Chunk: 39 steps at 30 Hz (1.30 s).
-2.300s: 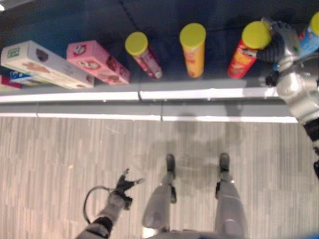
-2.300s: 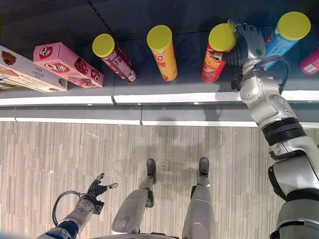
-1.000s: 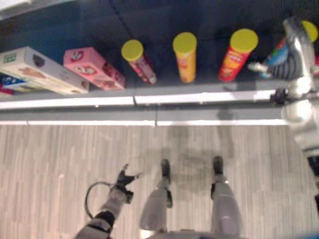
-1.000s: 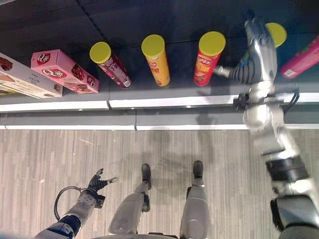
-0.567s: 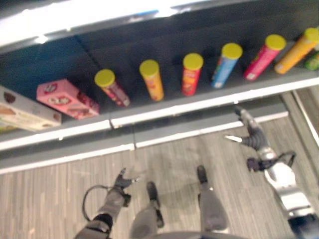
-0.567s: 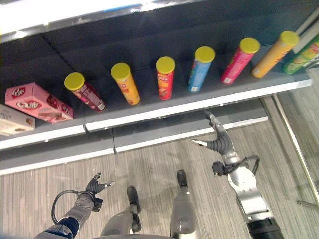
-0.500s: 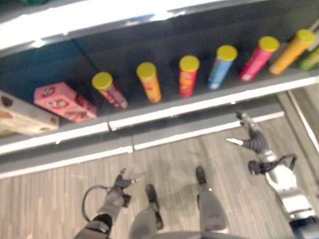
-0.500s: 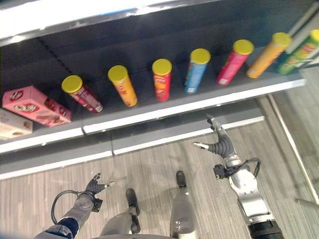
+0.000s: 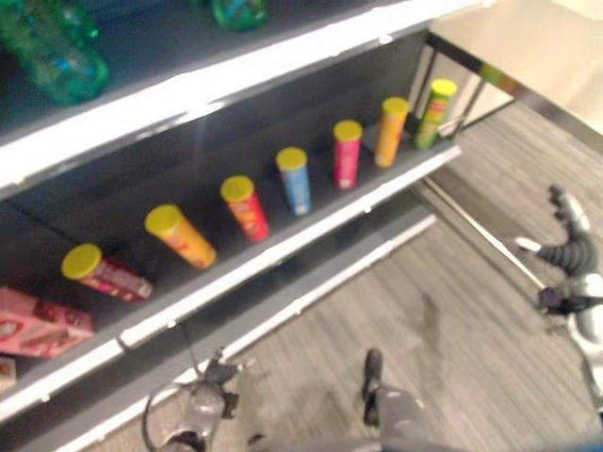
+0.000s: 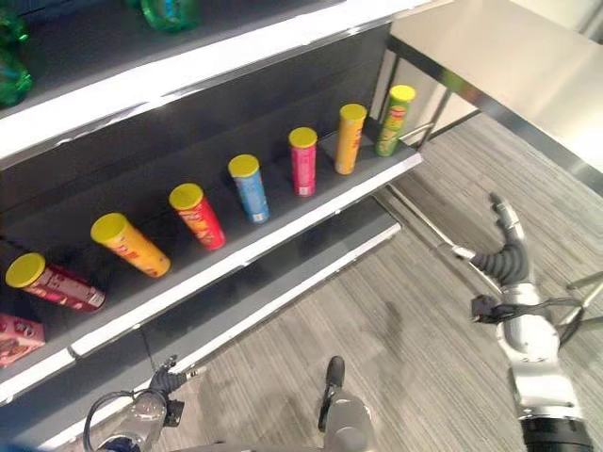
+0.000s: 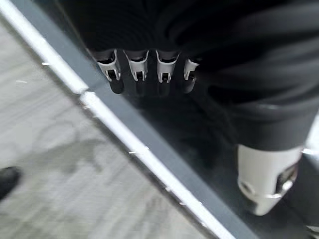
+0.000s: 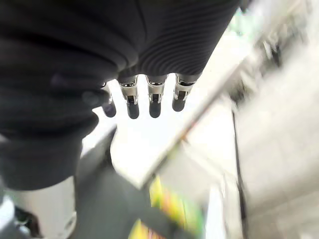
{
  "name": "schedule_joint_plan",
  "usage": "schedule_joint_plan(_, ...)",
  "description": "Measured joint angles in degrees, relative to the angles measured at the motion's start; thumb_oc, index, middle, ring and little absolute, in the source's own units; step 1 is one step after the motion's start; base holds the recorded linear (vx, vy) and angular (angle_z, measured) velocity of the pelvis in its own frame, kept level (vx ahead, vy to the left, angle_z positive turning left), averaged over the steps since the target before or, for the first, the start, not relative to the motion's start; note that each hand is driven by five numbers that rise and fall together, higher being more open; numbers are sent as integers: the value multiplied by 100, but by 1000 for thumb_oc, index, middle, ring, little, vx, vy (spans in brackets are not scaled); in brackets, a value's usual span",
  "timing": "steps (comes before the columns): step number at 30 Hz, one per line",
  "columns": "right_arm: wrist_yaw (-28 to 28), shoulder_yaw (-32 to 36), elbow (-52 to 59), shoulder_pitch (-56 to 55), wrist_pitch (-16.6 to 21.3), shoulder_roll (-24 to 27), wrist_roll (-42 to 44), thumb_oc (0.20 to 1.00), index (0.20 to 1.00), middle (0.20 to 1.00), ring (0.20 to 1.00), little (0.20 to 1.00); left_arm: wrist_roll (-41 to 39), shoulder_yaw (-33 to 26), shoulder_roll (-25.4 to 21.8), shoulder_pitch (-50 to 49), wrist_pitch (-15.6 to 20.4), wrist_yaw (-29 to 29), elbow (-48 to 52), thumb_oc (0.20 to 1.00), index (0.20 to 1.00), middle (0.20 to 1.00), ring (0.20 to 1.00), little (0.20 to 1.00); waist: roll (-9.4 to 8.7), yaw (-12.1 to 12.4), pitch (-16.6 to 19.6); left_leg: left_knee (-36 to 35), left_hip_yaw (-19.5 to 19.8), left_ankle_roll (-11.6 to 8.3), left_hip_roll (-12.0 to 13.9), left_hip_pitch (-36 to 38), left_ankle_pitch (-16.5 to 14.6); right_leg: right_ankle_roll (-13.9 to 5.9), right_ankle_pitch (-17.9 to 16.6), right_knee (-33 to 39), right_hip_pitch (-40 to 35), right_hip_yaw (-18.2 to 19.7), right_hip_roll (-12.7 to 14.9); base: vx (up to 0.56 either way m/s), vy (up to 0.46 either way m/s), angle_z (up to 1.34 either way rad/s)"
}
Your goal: Put the goods on the table back onto the shelves and tidy them up.
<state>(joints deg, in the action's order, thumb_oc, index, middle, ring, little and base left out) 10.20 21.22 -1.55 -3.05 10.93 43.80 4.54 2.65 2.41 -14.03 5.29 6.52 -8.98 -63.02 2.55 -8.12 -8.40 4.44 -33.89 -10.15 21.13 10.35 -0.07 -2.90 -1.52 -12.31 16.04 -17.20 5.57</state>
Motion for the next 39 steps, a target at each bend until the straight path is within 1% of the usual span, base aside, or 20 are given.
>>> schedule_joint_plan(4,211,184,-8,40,76,349,2,1000,1000,1000,1000,1000,1,28,-21,-28,-7,72,3,1000,1000,1000,1000,1000,85,25,242,701,252,18,378,66,314,239,352,-300,-55,127,-279,52,-288,-50)
schedule_joint_plan(6,211,163,-11,72,87,408,3,1000,1000,1000,1000,1000,-2,38,-11,-31,-12,108,16,1000,1000,1000,1000,1000,49,23,268,1143,759,269,372,61,605,410,460,-425,-85,323,-482,171,-226,-90)
schedule_joint_plan(7,221,19,-17,195,81,427,5,1000,1000,1000,1000,1000,-6,56,-2,-124,-8,144,20,1000,1000,1000,1000,1000,-98,236,263,1597,1506,258,165,-90,457,642,507,-369,-166,854,-562,245,-143,-128)
schedule_joint_plan(8,219,-89,-8,236,80,446,3,1000,1000,1000,1000,1000,-21,58,9,-206,-6,181,38,1000,1000,1000,1000,1000,-156,283,263,1670,1935,103,-102,-214,190,645,446,-250,-268,1033,-557,239,-144,-119)
schedule_joint_plan(9,214,-190,-11,236,69,516,3,1000,1000,1000,1000,1000,-38,40,26,-264,-6,203,122,1000,1000,1000,1000,1000,-173,252,263,1670,2223,79,-320,-377,-17,648,383,-15,-438,1096,-556,176,-134,-71)
schedule_joint_plan(10,210,-374,-10,256,60,630,3,1000,1000,1000,1000,1000,-111,105,24,-390,-16,195,233,1000,1000,1000,1000,1000,-214,335,247,1522,2753,186,-778,-573,-322,715,265,223,-659,1387,-585,113,-154,-96)
schedule_joint_plan(13,231,-342,-8,156,75,771,-157,1000,1000,1000,1000,1000,-143,363,31,-822,163,184,952,1000,1000,1000,1000,1000,-290,695,242,681,3551,188,-1577,-1308,-484,717,195,551,-771,1660,-638,97,-136,-101)
schedule_joint_plan(14,232,-293,-7,167,75,783,-239,1000,1000,1000,1000,1000,-141,460,45,-851,149,206,886,1000,1000,1000,1000,1000,-282,771,229,462,3634,192,-1687,-1513,-402,681,157,585,-766,1616,-620,90,-77,-94)
schedule_joint_plan(19,437,-242,-23,129,71,749,-371,1000,1000,1000,1000,1000,-141,495,78,-827,140,229,740,1000,1000,1000,1000,1000,-161,753,44,203,3616,259,-2207,-2292,-117,795,108,797,-1022,1688,-723,183,-94,-39)
schedule_joint_plan(22,446,-238,-2,223,71,746,-462,1000,1000,1000,1000,1000,-143,478,140,-823,142,233,724,1000,1000,1000,1000,1000,100,857,-109,2,3661,284,-2189,-2086,-189,701,154,792,-1114,2017,-890,287,7,-68)
schedule_joint_plan(24,457,-275,9,273,57,697,-481,1000,1000,1000,1000,1000,-147,416,176,-813,138,225,685,1000,1000,1000,1000,1000,182,851,-264,-117,3646,412,-2229,-1866,-80,530,221,809,-1192,2336,-918,214,19,-77)
schedule_joint_plan(26,472,-272,150,340,57,689,-621,1000,1000,1000,1000,1000,-149,413,206,-907,160,220,743,1000,1000,1000,1000,1000,309,893,-354,-245,3476,636,-2243,-1742,66,102,565,269,-1091,2469,-899,237,23,-75)
schedule_joint_plan(27,473,-275,170,341,56,672,-648,1000,1000,1000,1000,1000,-150,409,184,-919,161,221,781,1000,1000,1000,1000,1000,265,868,-377,-238,3443,697,-2272,-1687,106,52,704,84,-1083,2471,-884,424,56,-35)
schedule_joint_plan(28,484,-278,193,346,56,643,-727,1000,1000,1000,1000,1000,-151,386,155,-888,161,216,790,1000,1000,1000,1000,1000,124,855,-473,-180,3301,822,-2313,-1577,192,139,928,-260,-1025,2501,-814,323,51,-11)
schedule_joint_plan(31,557,-289,209,534,50,549,-914,1000,1000,1000,1000,1000,-151,418,156,-878,169,215,732,1000,1000,1000,1000,1000,-7,920,-443,4,3149,958,-2337,-1521,107,206,1127,-328,-984,2630,-770,279,78,-39)
schedule_joint_plan(33,613,-286,216,809,3,569,-1031,1000,1000,1000,1000,1000,-153,423,190,-864,142,191,645,1000,1000,1000,1000,1000,-9,961,-407,-42,2824,1290,-2291,-1514,124,85,1236,-507,-869,2636,-707,236,90,-60)
schedule_joint_plan(34,669,-287,212,888,-52,568,-1110,1000,1000,1000,1000,1000,-154,421,181,-804,140,176,648,1000,1000,1000,1000,1000,-69,978,-404,-34,2716,1365,-2365,-1475,36,-140,1353,-697,-724,2616,-603,182,60,-43)
schedule_joint_plan(35,684,-289,205,897,-76,568,-1155,1000,1000,1000,1000,1000,-154,421,173,-742,126,173,615,1000,1000,1000,1000,1000,-120,964,-389,-28,2704,1420,-2473,-1389,-42,-126,1486,-922,-680,2669,-550,165,37,-35)
schedule_joint_plan(36,713,-289,206,905,-139,569,-1227,1000,1000,1000,1000,1000,-156,424,175,-753,123,155,708,1000,1000,1000,1000,1000,-111,960,-377,-46,2630,1446,-2471,-1310,-28,-300,1528,-1302,-577,2651,-489,127,-6,-27)
schedule_joint_plan(39,790,-337,138,916,-195,543,-1251,1000,1000,1000,1000,1000,-156,447,73,-496,132,103,709,1000,1000,1000,1000,1000,-171,954,-410,-41,2650,1551,-2434,-1164,-103,-472,1446,-2104,-306,2474,-505,99,-34,-14)
